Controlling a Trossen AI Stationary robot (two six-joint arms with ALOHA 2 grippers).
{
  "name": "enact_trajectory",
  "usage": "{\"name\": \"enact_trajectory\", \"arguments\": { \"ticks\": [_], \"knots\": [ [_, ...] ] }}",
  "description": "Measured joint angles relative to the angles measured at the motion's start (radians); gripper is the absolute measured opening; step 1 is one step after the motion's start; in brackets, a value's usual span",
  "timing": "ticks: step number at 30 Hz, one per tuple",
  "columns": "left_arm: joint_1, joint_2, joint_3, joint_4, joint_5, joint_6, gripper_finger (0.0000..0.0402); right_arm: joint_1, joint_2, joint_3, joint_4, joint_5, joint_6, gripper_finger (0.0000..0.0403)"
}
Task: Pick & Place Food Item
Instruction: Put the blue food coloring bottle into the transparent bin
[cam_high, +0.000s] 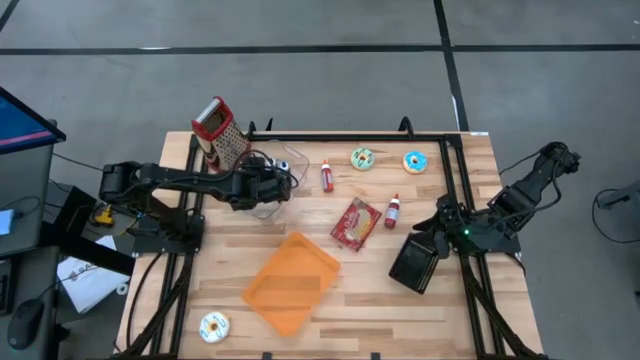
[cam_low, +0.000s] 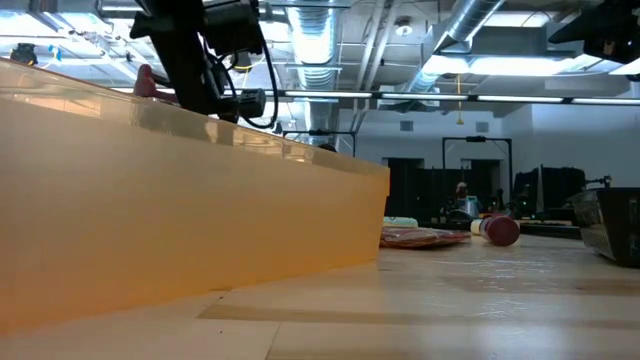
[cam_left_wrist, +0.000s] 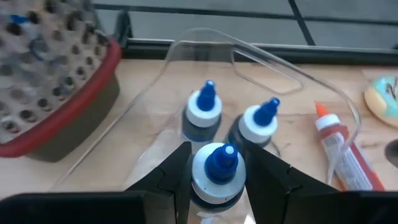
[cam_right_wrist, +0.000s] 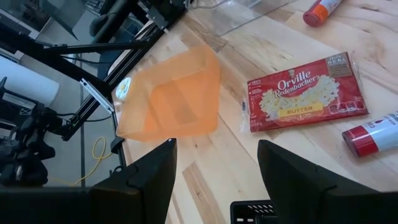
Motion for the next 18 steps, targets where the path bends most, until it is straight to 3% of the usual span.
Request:
{"name": "enact_trajectory", "arguments": {
  "ticks": [12,18],
  "knots": [
    [0.055,0.021,-0.008,0.084,0.038,0.153,0.0109,0.0,0.001,0.0,0.0,0.008,0.018,0.0216],
    [0.069,0.047,-0.008,0.109,0.057,0.158,0.0109,0.0,0.001,0.0,0.0,0.017,0.023,0.0216]
  ]
}}
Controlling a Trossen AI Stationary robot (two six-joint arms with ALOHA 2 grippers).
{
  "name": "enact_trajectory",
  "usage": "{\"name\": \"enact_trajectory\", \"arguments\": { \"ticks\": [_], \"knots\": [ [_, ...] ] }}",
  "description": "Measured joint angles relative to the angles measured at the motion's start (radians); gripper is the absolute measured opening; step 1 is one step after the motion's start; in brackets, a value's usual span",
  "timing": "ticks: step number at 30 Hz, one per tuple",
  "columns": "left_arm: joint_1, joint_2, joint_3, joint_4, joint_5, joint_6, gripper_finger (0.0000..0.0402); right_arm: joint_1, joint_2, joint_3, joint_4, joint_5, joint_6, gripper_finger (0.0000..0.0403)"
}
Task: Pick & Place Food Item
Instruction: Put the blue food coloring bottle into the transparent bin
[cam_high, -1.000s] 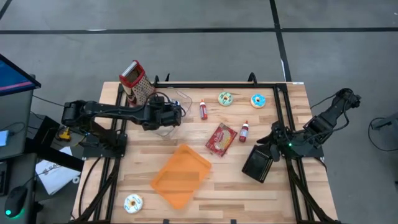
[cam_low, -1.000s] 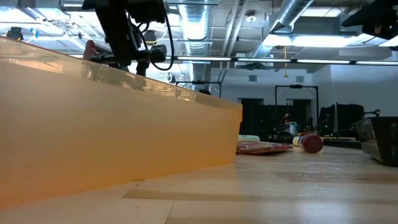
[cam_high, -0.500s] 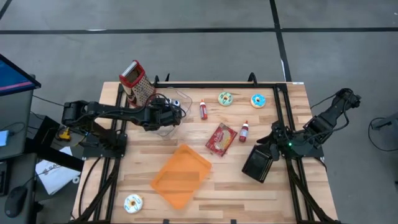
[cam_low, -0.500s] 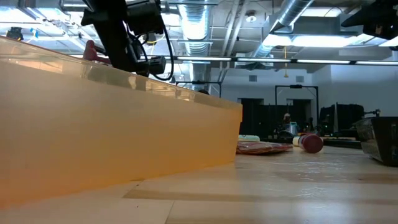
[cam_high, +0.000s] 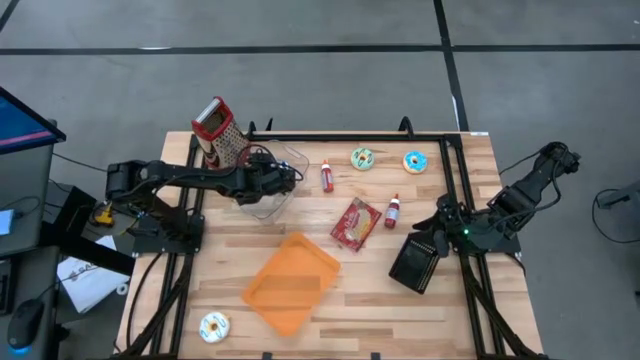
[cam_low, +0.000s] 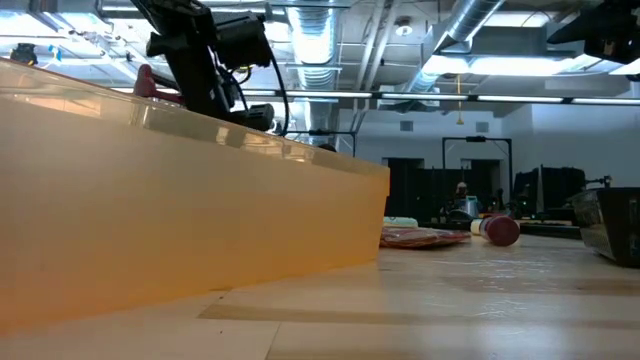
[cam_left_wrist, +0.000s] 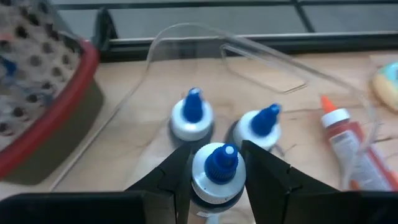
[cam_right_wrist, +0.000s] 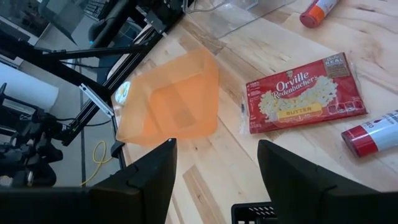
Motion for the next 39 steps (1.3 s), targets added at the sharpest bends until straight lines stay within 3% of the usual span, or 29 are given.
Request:
{"name": "enact_trajectory", "arguments": {
  "ticks": [19,25,39],
  "knots": [
    [0.0,0.078,-0.003,0.091,0.014,-0.01,0.011,0.002,0.0,0.0,-0.014,0.009,0.003,0.0216],
    [0.0,0.077,-0.003,0.096,0.014,-0.011,0.0136,0.002,0.0,0.0,-0.024,0.009,0.003,0.0216],
    [-0.009,0.073,-0.003,0.107,0.005,-0.003,0.0145,0.002,0.0,0.0,-0.026,0.009,0.003,0.0216]
  ]
}}
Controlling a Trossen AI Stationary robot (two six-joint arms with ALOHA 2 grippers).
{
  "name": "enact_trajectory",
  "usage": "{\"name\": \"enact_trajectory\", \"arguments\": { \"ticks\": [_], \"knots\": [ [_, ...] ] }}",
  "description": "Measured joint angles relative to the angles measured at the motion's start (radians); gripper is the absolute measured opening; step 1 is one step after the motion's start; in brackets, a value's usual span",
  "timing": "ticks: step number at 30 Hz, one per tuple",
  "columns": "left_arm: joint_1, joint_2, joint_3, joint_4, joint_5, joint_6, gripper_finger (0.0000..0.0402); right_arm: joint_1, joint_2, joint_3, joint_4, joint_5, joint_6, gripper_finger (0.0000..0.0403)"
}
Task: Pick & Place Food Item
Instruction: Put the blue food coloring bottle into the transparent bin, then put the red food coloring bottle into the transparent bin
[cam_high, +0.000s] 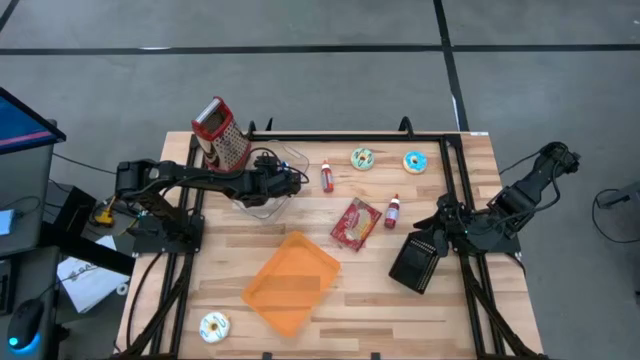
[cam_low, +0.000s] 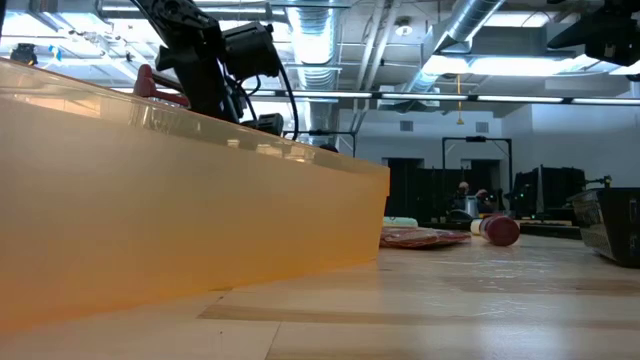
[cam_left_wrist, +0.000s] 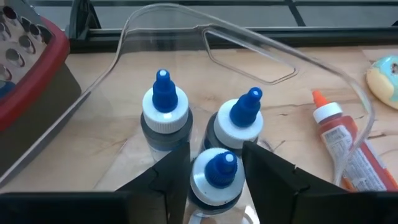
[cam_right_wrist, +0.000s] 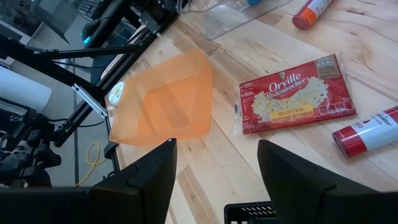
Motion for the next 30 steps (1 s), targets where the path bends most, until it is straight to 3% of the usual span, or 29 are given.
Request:
{"name": "enact_trajectory", "arguments": {
  "ticks": [11,21,27,30],
  "knots": [
    [-0.015,-0.025,0.0,0.019,-0.04,0.026,0.0169,0.0,0.0,0.0,-0.005,0.0,0.0,0.0216],
    [-0.024,-0.124,0.0,0.031,-0.078,0.054,0.0171,-0.001,0.0,0.0,-0.018,0.0,-0.007,0.0216],
    [-0.098,-0.225,0.0,0.039,-0.153,0.063,0.0171,-0.005,0.0,0.0,-0.035,0.063,0.019,0.0216],
    [-0.163,-0.277,0.0,0.069,-0.209,0.143,0.0171,-0.028,0.0,0.0,-0.072,0.103,0.065,0.0216]
  ]
}}
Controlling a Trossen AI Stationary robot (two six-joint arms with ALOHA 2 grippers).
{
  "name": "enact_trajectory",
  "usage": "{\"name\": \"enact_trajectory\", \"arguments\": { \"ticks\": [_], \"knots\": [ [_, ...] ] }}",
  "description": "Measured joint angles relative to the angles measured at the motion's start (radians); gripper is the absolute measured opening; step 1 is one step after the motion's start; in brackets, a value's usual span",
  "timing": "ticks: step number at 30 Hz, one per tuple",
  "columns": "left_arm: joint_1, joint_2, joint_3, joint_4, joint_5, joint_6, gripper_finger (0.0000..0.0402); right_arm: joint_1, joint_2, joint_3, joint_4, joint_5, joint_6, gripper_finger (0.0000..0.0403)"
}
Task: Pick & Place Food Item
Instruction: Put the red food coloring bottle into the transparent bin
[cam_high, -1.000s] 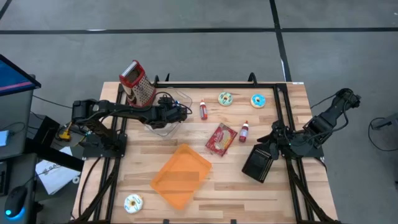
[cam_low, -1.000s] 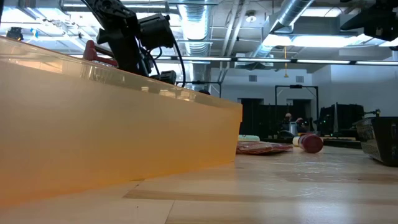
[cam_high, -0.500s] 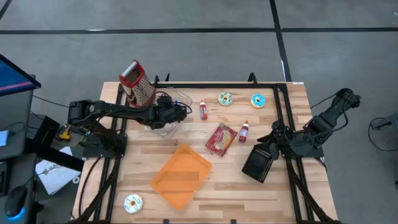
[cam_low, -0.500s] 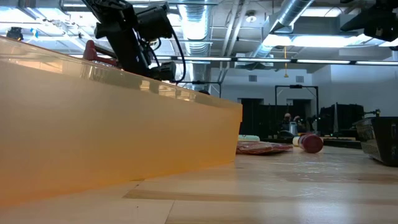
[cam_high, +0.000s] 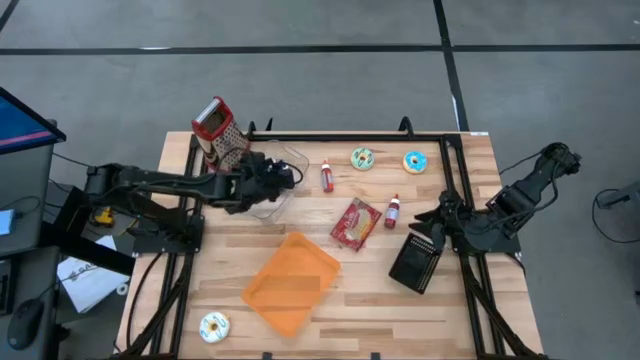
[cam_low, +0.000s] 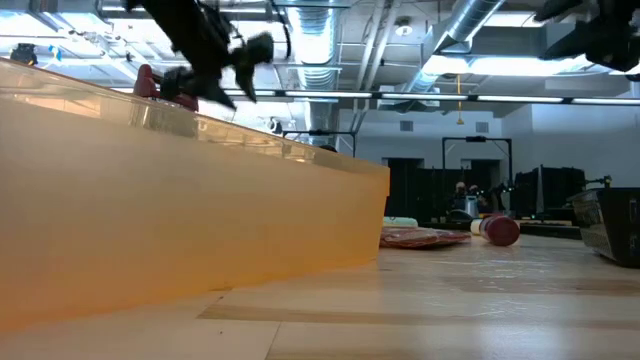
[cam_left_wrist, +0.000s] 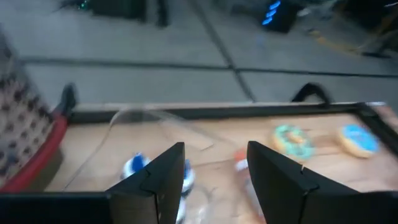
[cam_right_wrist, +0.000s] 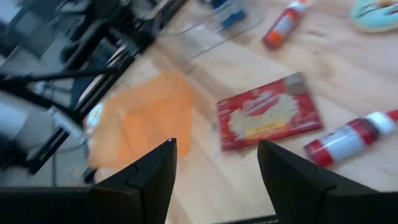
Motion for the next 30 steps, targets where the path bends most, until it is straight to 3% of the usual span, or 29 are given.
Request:
{"name": "enact_trajectory", "arguments": {
  "ticks": [5,13,18,22,27,30],
  "knots": [
    [-0.126,-0.077,0.0,0.126,-0.042,0.22,0.0173,-0.083,0.0,-0.006,-0.088,0.03,0.131,0.0216],
    [-0.296,-0.166,0.0,0.384,-0.038,0.577,0.0167,-0.286,0.007,-0.012,-0.272,-0.013,0.494,0.0216],
    [-0.361,-0.213,0.0,0.442,-0.032,0.779,0.0172,-0.43,0.01,-0.012,-0.243,-0.106,0.488,0.0216],
    [-0.375,-0.233,0.0,0.44,-0.023,0.849,0.0179,-0.514,0.033,-0.013,-0.186,-0.196,0.422,0.0216],
    [-0.376,-0.237,0.0,0.442,0.036,0.925,0.0184,-0.597,0.096,-0.012,-0.184,-0.387,0.365,0.0216],
    [-0.376,-0.237,0.0,0.442,0.047,0.934,0.0184,-0.63,0.145,-0.012,-0.185,-0.414,0.341,0.0215]
  ]
}}
